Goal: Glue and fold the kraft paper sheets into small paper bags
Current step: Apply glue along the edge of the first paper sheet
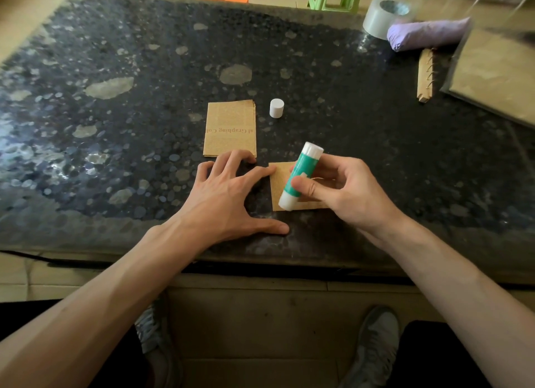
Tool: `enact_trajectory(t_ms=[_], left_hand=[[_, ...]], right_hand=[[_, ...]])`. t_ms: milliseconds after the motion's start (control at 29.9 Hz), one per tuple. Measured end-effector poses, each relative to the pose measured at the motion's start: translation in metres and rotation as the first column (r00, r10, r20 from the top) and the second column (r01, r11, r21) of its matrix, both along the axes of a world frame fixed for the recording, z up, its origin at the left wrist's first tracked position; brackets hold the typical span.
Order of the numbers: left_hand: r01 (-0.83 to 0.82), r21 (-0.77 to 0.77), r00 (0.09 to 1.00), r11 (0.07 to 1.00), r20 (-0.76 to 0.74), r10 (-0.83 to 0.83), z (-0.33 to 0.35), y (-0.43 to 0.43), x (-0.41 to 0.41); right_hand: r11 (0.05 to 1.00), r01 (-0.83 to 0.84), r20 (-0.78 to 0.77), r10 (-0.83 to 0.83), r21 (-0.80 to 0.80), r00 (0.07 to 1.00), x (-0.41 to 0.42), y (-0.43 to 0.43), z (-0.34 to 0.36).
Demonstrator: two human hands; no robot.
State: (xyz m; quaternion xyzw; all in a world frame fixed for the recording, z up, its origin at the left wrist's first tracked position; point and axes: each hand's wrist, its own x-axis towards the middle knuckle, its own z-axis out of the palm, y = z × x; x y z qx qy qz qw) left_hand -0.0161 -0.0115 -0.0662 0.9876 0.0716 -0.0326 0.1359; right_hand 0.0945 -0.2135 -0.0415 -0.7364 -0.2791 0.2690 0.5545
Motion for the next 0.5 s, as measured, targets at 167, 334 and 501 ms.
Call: enact_trajectory(t_ms=[167, 334, 501], left_hand=[[-0.001, -0.005, 1.000, 1.000, -0.004, 0.001, 0.000, 0.000, 0.000], [0.001, -0.002, 1.000, 1.000, 0.008, -0.001, 0.000, 0.000, 0.000], [0.002, 0.001, 1.000, 1.000, 0.011, -0.002, 0.000, -0.001, 0.000]], right_hand=[[0.986, 0.164, 0.210, -0.166, 0.023, 0.964, 0.010, 0.010, -0.006], [0.986, 0.157, 0.380, -0.122, -0.062, 0.917, 0.018, 0.018, -0.015], [0.978, 0.170, 0.420, -0.103, -0.125, 0.902, 0.019, 0.020, -0.021]])
